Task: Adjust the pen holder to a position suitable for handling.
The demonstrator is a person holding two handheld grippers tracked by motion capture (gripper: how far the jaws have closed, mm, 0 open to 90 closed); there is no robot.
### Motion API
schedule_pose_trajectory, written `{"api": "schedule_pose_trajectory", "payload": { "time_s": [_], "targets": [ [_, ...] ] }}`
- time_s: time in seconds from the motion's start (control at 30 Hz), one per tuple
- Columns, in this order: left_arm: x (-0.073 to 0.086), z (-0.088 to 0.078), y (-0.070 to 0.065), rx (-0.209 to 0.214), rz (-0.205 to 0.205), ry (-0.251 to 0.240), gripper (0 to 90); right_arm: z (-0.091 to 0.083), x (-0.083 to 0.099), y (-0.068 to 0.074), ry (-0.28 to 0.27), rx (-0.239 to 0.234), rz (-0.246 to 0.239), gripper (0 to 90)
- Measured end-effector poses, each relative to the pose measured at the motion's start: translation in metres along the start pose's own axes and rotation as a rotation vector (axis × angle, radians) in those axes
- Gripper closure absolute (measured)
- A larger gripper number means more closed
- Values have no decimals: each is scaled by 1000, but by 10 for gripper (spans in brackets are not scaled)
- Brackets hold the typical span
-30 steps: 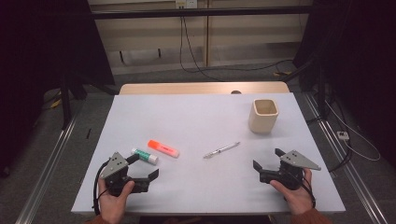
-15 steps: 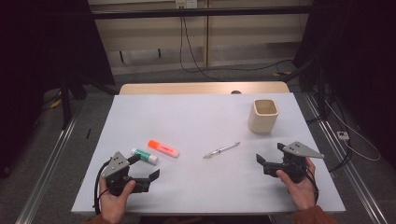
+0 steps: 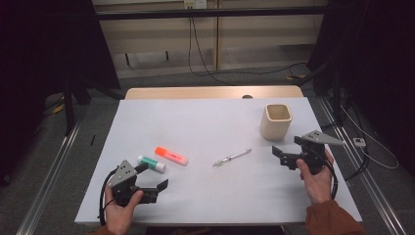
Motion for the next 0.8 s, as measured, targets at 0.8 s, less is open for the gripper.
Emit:
{"api": "schedule_pose_trajectory", "payload": {
  "time_s": [0.8],
  "targets": [
    [-1,8,-1,18,5,22,57,14,-73,-50,84,59,-5,108]
  ]
}}
Point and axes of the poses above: each handheld gripper's, and its own axes: z roughly forward along the jaws, x roughly out of its underside, y roughly to its left, the point moved 3 cm from there along z, roughly forward along the jaws, and after that the axes turned 11 degrees about y, right-handed, at the moved point
